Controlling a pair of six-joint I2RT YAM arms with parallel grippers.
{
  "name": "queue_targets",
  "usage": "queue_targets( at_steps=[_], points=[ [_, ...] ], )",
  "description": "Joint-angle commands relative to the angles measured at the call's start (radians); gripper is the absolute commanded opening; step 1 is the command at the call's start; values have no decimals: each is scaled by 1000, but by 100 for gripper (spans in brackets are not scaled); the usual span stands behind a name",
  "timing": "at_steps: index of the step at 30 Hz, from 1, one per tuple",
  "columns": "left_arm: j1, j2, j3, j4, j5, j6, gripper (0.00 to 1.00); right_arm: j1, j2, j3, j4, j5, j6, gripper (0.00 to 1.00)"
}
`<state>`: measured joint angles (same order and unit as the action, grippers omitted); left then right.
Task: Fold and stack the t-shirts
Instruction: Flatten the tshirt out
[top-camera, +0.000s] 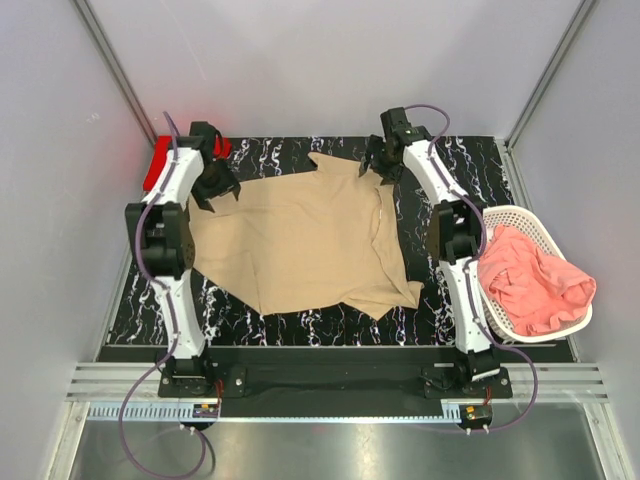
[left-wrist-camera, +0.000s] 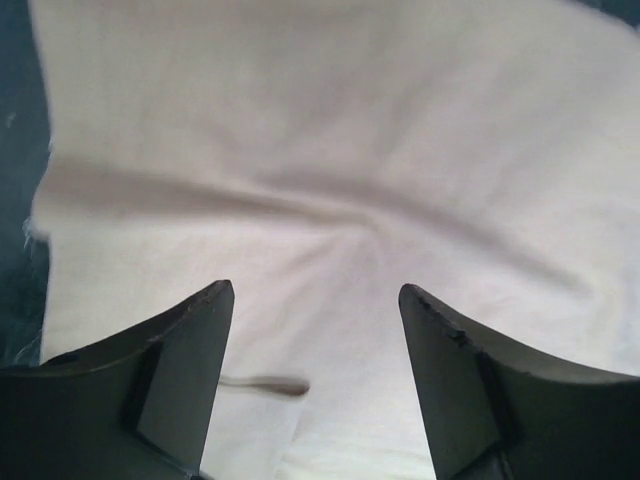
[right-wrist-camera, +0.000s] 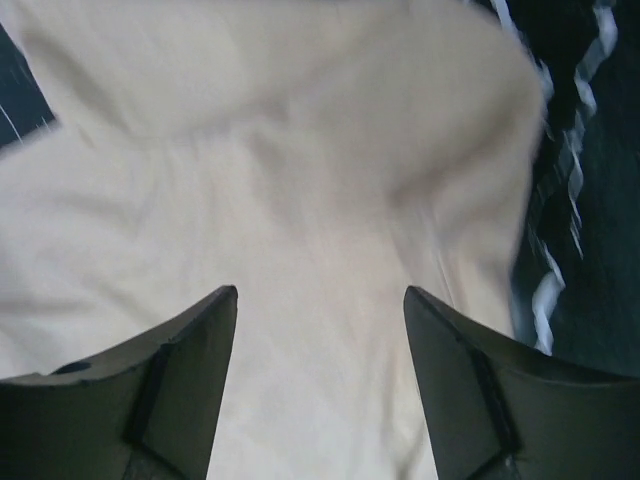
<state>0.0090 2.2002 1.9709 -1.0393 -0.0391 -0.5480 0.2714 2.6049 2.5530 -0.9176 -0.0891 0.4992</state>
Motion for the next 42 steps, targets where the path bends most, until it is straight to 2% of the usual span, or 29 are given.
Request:
queue_targets(
  at_steps=[1, 4, 5, 6, 8, 9, 10, 12, 16, 19, 23, 26, 29, 32, 33, 36, 39, 40, 42],
  points=[
    [-50, -288, -148, 48, -53, 43, 73, 37, -296, -184, -86, 81, -53, 75],
    [-104, -436, -390, 82, -45, 39, 73, 43, -532, -478, -109, 156, -82, 78],
    [-134, -541, -540, 103, -12, 33, 73, 43, -593, -566, -101, 141, -82, 78],
    [-153, -589, -603, 126, 2, 26, 73, 43, -709, -746, -86, 121, -86, 78],
    [-208, -719, -723, 173, 33, -2, 72, 48, -822, -923, -55, 65, -79, 75],
    [-225, -758, -771, 183, 74, -18, 71, 48, -927, -1089, -40, 48, -71, 74],
    [-243, -786, -850, 196, 96, -35, 71, 48, -977, -1163, -17, 8, -64, 70],
    [-305, -856, -900, 200, 123, -82, 69, 57, -1104, -1349, 11, -14, -42, 66],
    [-403, -941, -957, 214, 107, -130, 69, 65, -1209, -1551, 86, -26, -19, 65],
    [-425, -977, -955, 203, 96, -156, 69, 66, -1174, -1613, 106, 0, -25, 68],
    [-426, -1013, -945, 173, 81, -148, 69, 66, -1122, -1640, 164, -26, -30, 68],
    [-426, -1036, -942, 144, 67, -136, 69, 74, -1086, -1643, 184, -26, -39, 62],
    [-426, -1074, -960, 122, 48, -133, 69, 91, -1100, -1624, 194, -66, -24, 50],
    [-426, -1111, -975, 117, 42, -139, 69, 91, -1089, -1587, 221, -203, 40, 16],
    [-426, -1117, -977, 113, 42, -141, 69, 92, -1088, -1571, 258, -289, 68, 0],
    [-426, -1131, -966, 96, 10, -139, 69, 91, -1066, -1496, 392, -424, 235, 0],
    [-426, -1140, -943, 85, -10, -136, 69, 83, -987, -1325, 415, -358, 332, 0],
    [-426, -1142, -934, 85, -12, -136, 69, 74, -959, -1273, 407, -345, 344, 9],
    [-426, -1140, -931, 84, -7, -136, 69, 37, -863, -1142, 407, -340, 364, 35]
  ],
)
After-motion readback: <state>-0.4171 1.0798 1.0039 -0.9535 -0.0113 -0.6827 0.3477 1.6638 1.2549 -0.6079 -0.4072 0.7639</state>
